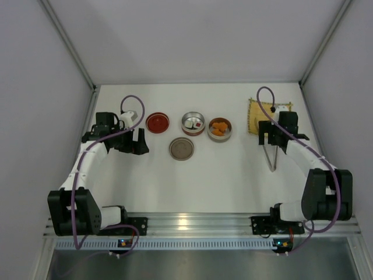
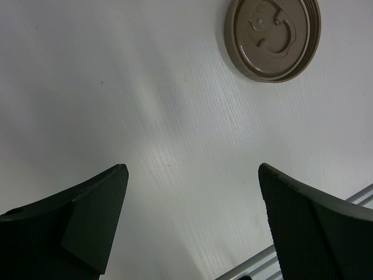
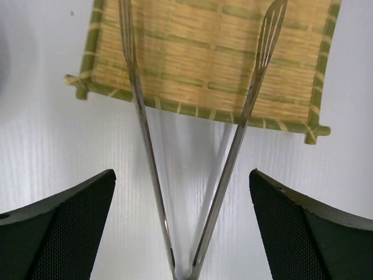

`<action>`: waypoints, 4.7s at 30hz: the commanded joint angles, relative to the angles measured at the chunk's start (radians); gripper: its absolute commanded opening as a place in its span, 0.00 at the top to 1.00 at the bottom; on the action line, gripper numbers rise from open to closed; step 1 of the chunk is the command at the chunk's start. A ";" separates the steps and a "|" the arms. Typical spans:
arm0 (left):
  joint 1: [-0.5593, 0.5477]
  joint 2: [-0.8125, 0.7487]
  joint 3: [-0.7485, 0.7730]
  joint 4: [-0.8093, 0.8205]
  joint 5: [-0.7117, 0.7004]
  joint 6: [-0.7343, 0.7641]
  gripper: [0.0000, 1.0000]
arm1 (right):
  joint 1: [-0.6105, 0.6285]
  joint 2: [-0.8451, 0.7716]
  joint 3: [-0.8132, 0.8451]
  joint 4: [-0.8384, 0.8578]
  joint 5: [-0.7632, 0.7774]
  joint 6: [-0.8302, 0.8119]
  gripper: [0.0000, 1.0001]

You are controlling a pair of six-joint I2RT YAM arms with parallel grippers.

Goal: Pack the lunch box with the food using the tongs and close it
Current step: Place the clamp on the plate, then pick up the box lid from the center of the board.

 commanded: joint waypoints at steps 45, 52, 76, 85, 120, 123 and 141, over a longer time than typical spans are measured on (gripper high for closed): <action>0.008 0.045 0.000 0.025 -0.021 -0.044 0.02 | 0.761 0.697 0.802 -0.325 -0.065 0.139 0.51; 0.011 0.026 -0.022 0.042 -0.029 -0.043 0.02 | 0.742 0.731 0.805 -0.333 -0.068 0.146 0.68; 0.014 -0.084 -0.295 0.404 0.607 -0.232 0.09 | 0.553 0.393 0.820 -0.428 -0.505 0.077 1.00; 0.014 -0.153 -0.451 1.102 0.701 -0.671 0.07 | 0.533 0.390 0.903 -0.502 -0.890 0.030 1.00; -0.363 -0.442 -0.101 0.116 0.579 1.019 0.07 | 0.619 0.464 0.840 -0.782 -1.057 -0.138 1.00; -0.406 -0.413 -0.092 0.156 0.537 1.013 0.09 | 0.635 0.479 0.851 -0.807 -1.071 -0.164 1.00; -0.561 -0.336 -0.097 0.055 0.505 1.135 0.34 | 0.693 0.551 0.914 -0.881 -1.142 -0.207 1.00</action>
